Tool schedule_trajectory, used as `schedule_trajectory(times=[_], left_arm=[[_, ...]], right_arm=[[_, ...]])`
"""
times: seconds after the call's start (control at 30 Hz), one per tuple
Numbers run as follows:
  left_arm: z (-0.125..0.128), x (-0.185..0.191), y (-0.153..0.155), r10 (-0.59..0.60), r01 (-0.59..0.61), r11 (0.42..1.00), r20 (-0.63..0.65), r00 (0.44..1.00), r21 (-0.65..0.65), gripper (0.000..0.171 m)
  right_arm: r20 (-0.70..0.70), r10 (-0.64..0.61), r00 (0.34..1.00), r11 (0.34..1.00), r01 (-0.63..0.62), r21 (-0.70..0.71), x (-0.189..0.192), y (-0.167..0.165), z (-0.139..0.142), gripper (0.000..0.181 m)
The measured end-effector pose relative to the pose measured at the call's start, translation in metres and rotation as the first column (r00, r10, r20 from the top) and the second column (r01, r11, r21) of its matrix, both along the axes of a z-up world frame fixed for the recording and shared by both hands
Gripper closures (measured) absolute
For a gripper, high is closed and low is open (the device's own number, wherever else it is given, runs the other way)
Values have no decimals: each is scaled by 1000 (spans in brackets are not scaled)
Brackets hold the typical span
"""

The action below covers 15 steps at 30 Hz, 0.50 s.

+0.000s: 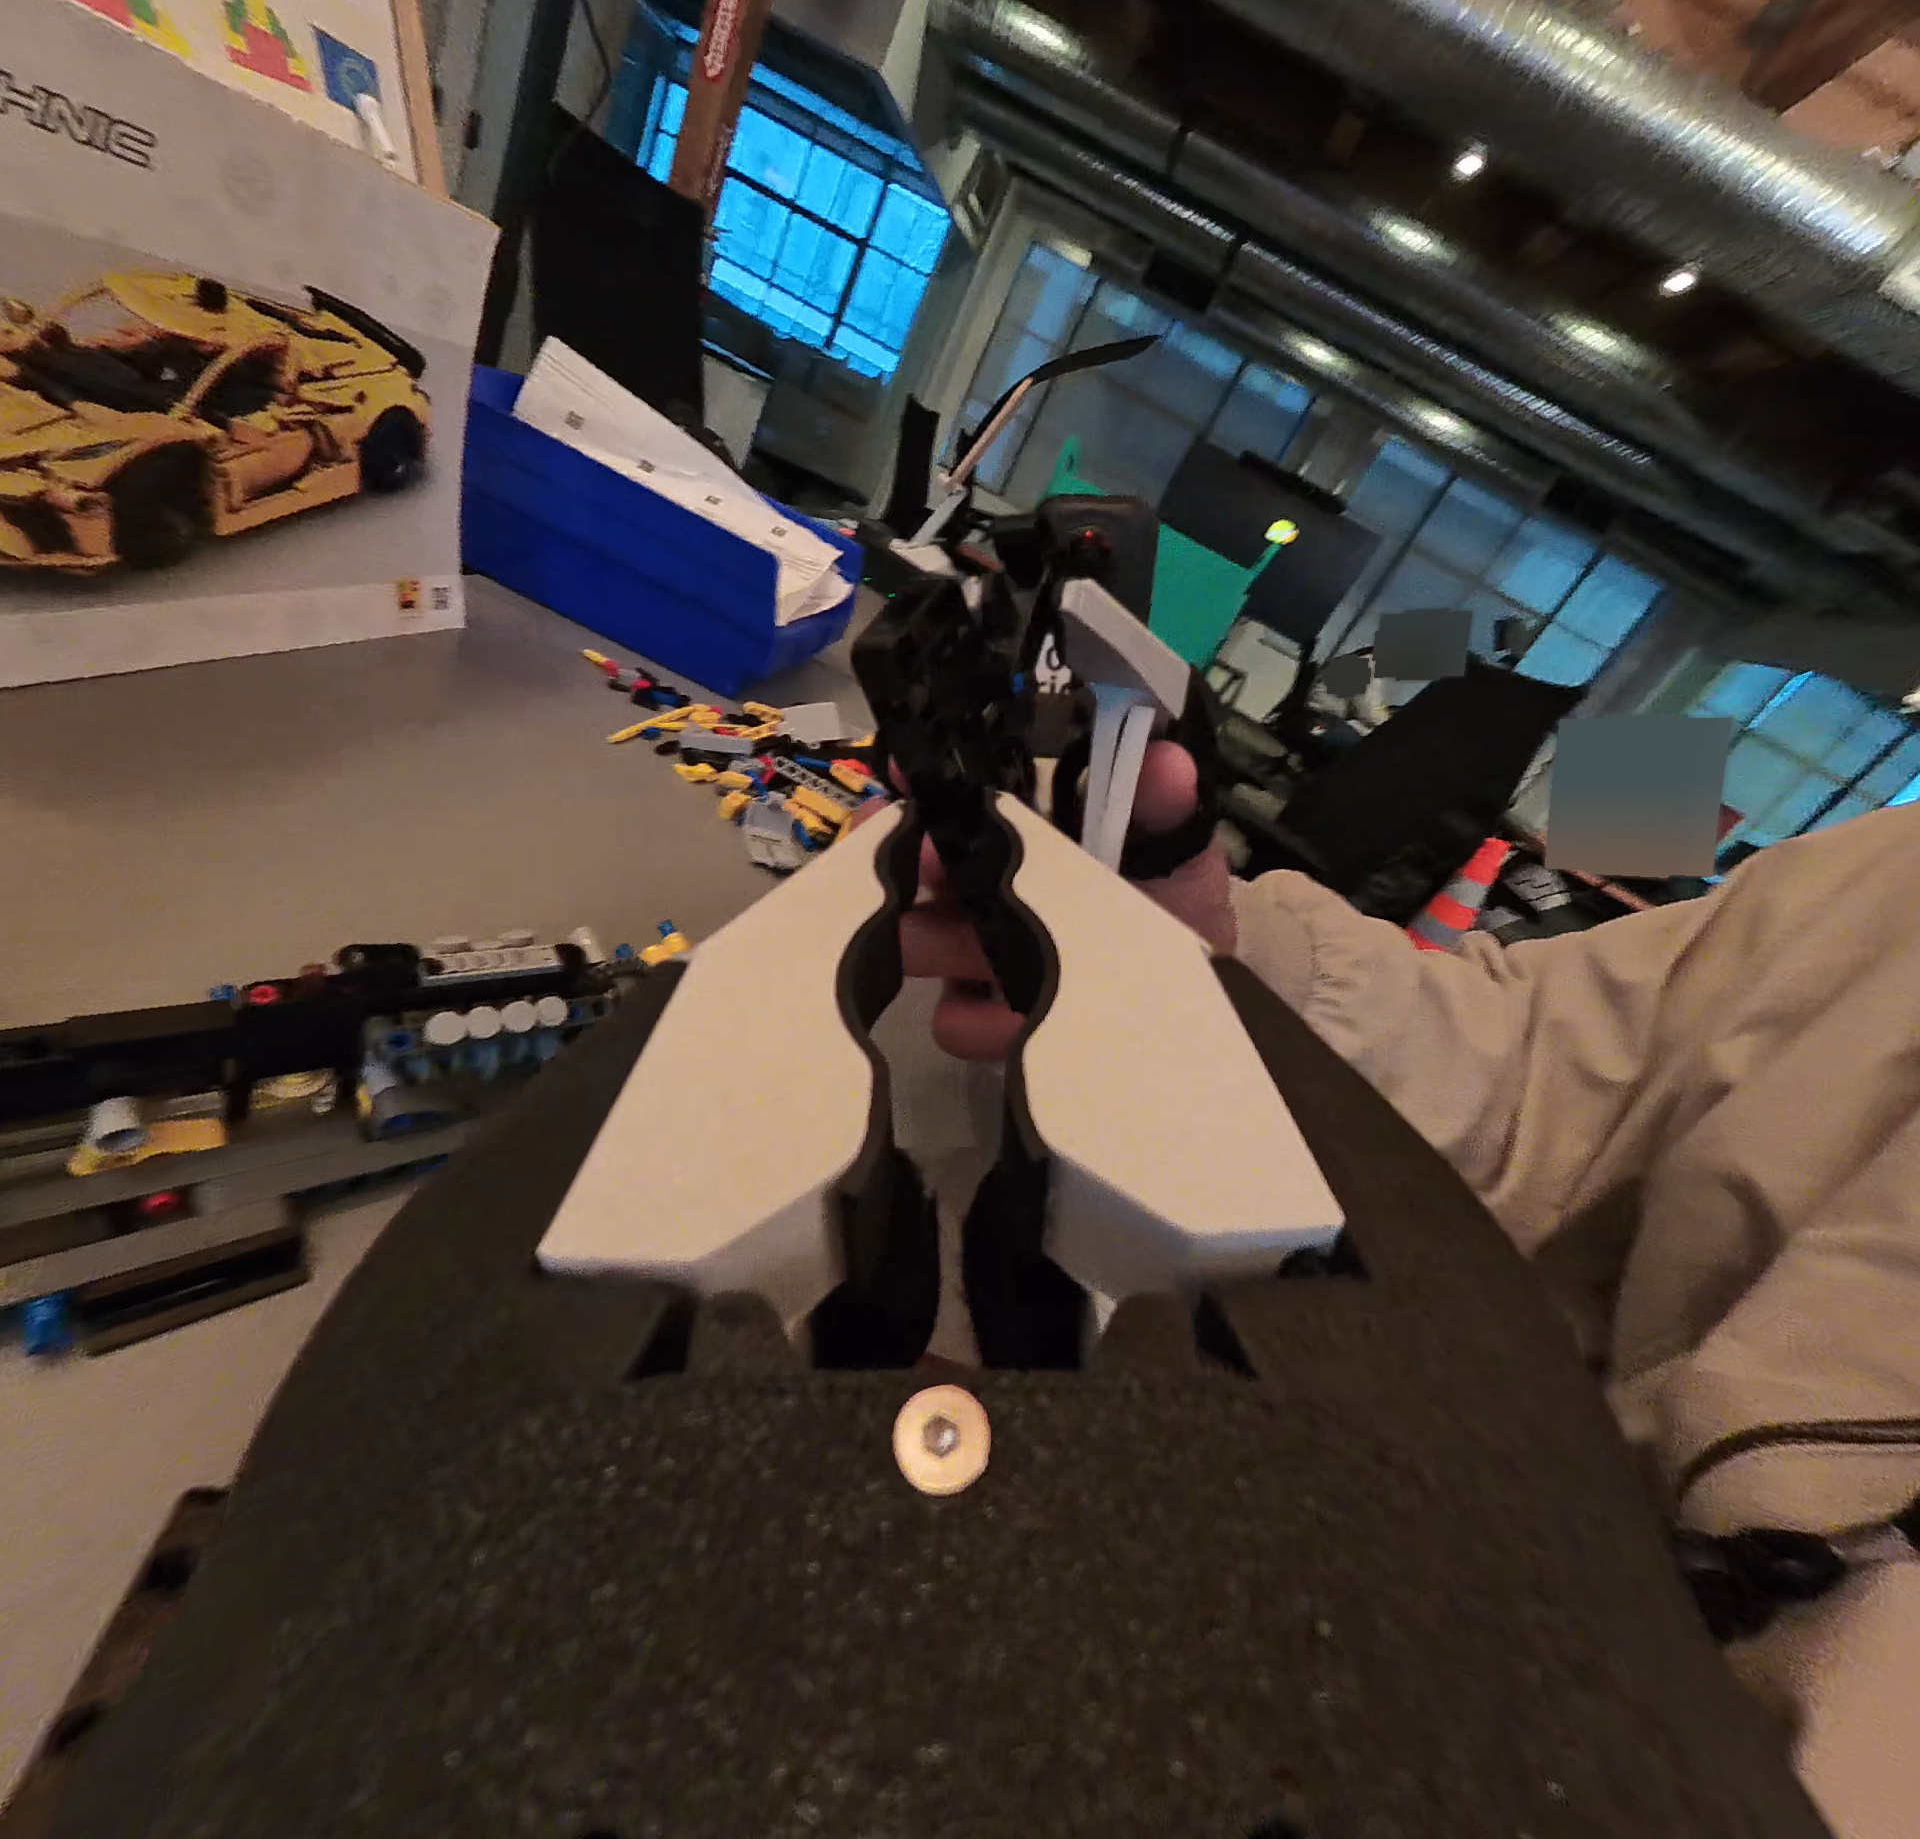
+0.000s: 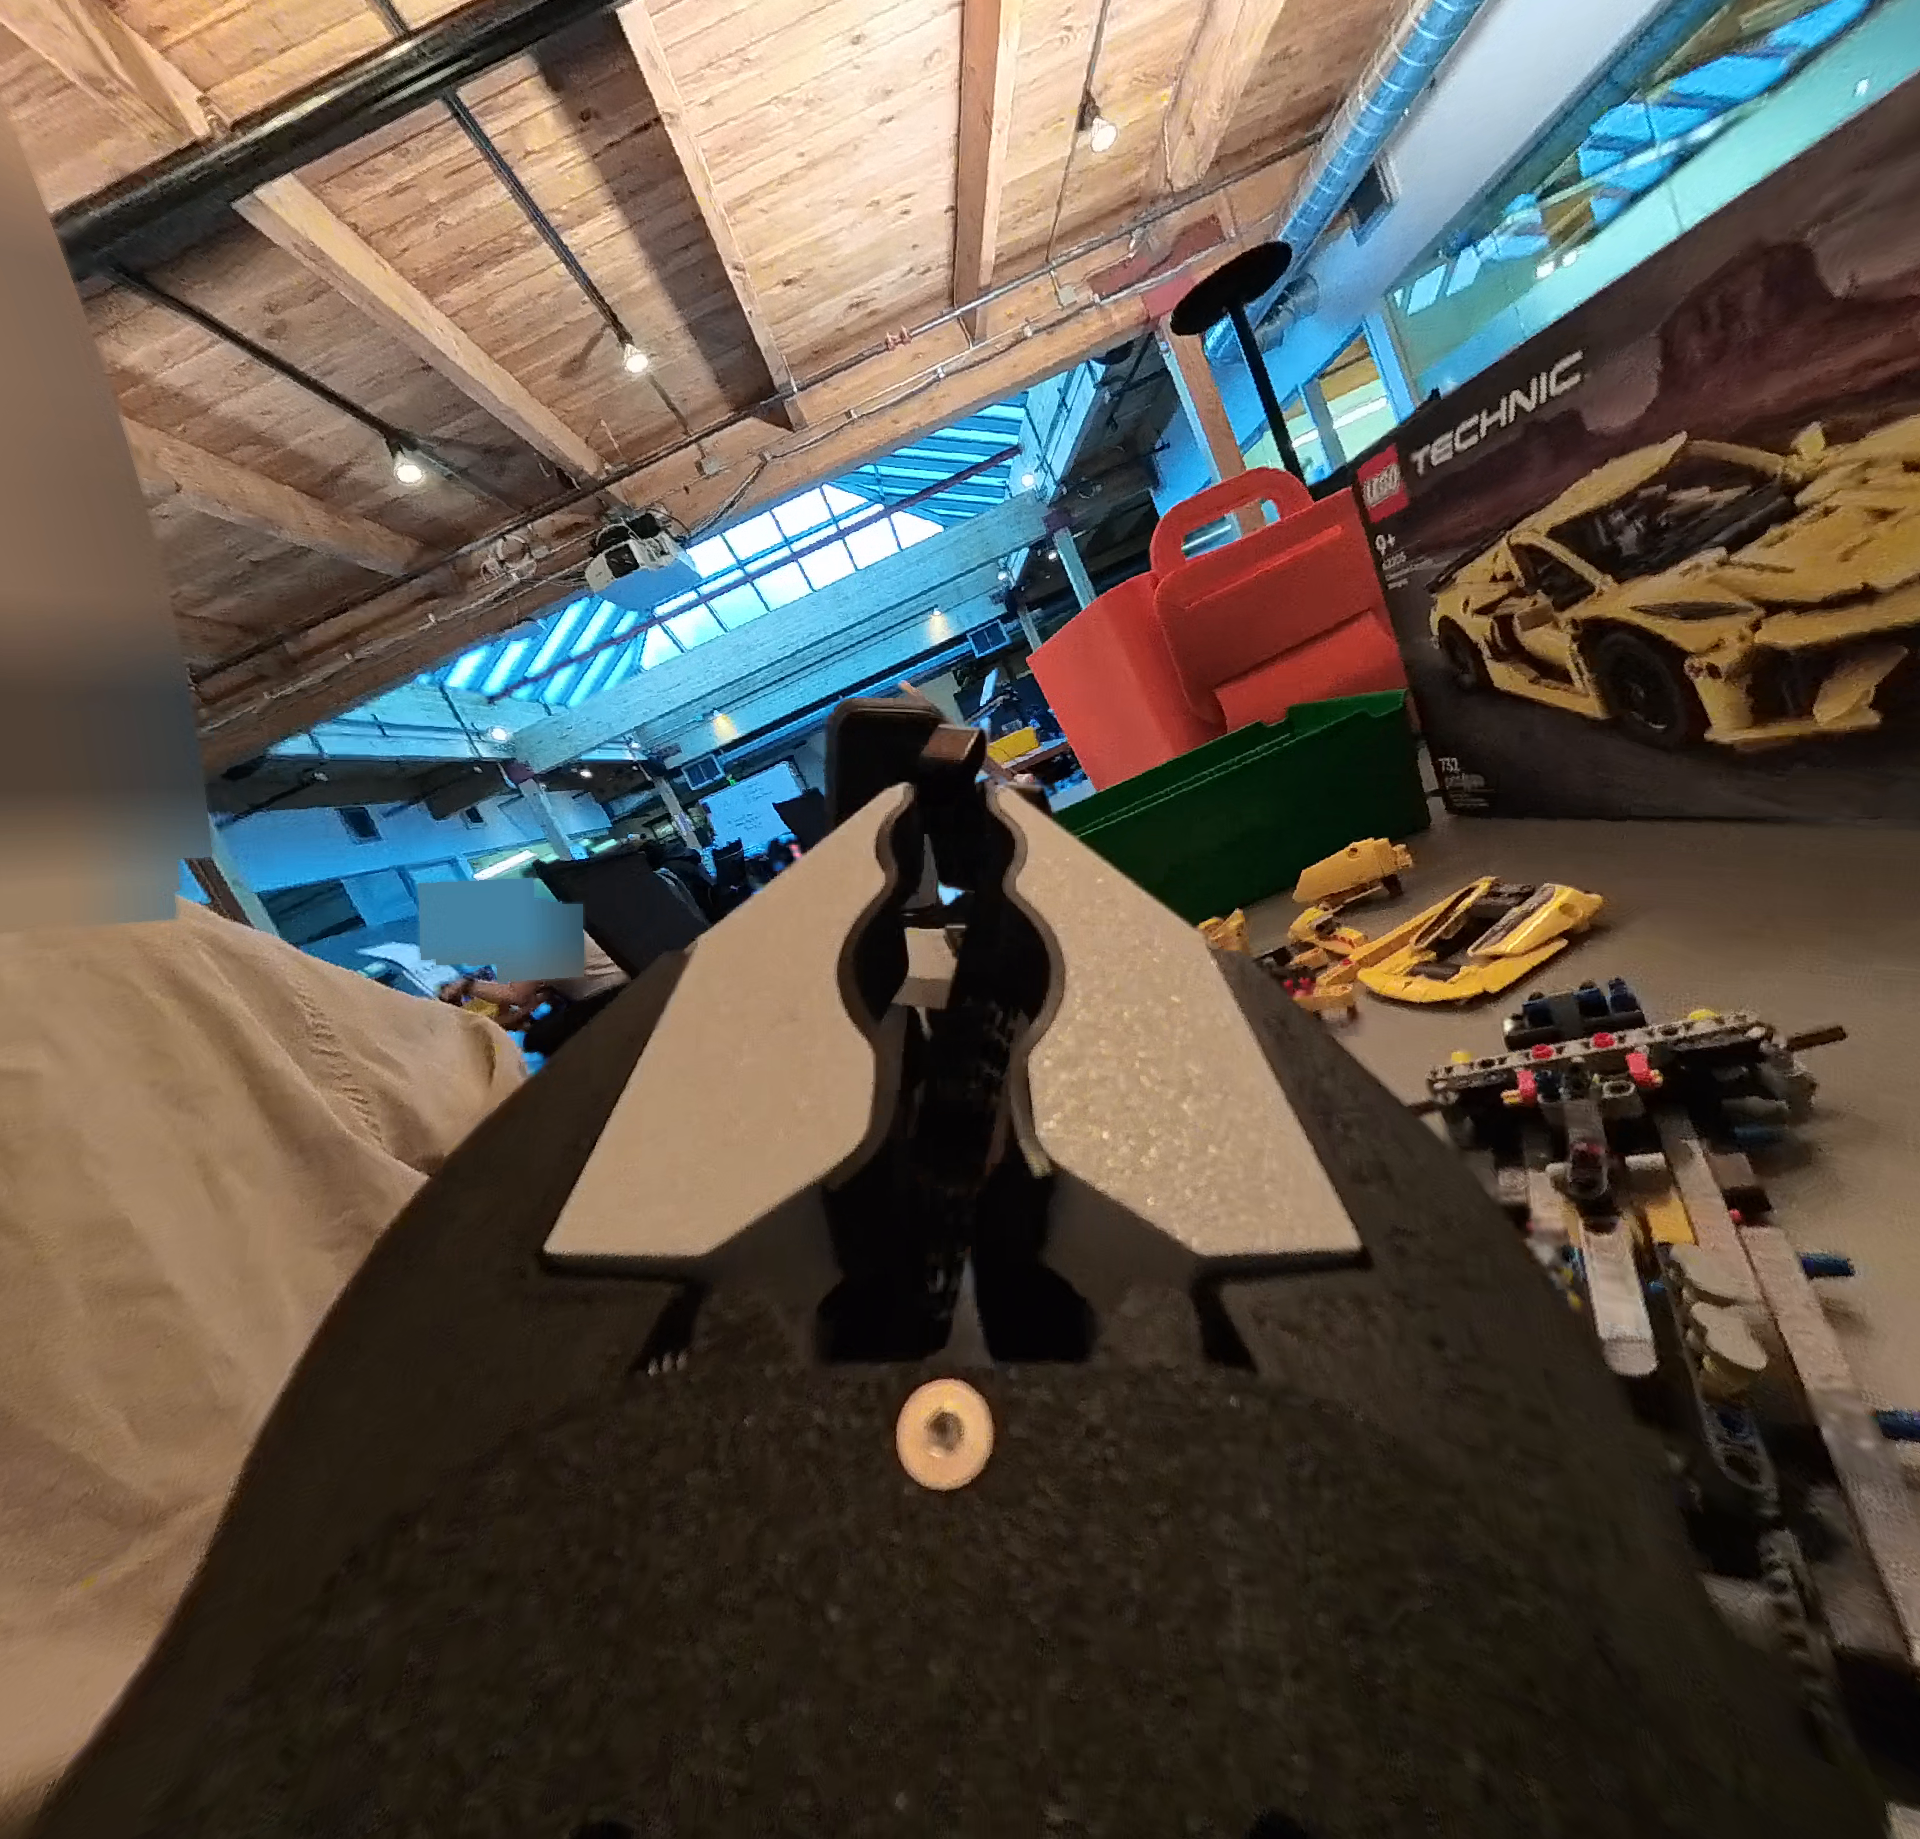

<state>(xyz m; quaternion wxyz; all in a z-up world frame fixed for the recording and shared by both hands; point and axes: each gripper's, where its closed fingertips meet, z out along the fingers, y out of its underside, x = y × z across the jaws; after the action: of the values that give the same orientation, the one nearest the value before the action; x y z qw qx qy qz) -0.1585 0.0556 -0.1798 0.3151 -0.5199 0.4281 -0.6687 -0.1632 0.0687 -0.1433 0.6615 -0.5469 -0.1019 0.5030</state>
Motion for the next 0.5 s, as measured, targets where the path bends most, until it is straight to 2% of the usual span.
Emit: schedule_trajectory(times=[0.1,0.17,0.2,0.27,0.3,0.37,0.5], left_arm=[[7,0,-6,5,-7,999,54,999,35,158],[7,4,-10,-3,2,999,45,999,33,137],[6,5,-12,-10,9,999,40,999,36,136],[6,8,-12,-7,7,1000,39,999,6,140],[5,8,-11,-9,9,1000,37,999,-11,152],[2,7,-8,-27,28,999,23,999,-47,164],[-3,5,-7,-66,65,993,-6,998,-104,165]], right_arm=[[-156,101,983,993,-109,-43,8,-3,4,173],[-237,149,960,984,-167,-58,9,-4,4,173],[-244,165,956,980,-187,-69,6,-4,2,173],[-181,147,972,985,-161,-65,-1,-3,-2,174],[-162,155,975,984,-166,-57,-4,-4,-1,173],[-145,146,979,985,-158,-74,-7,-3,-3,176],[-146,150,978,977,-169,-128,-8,0,-11,175]])
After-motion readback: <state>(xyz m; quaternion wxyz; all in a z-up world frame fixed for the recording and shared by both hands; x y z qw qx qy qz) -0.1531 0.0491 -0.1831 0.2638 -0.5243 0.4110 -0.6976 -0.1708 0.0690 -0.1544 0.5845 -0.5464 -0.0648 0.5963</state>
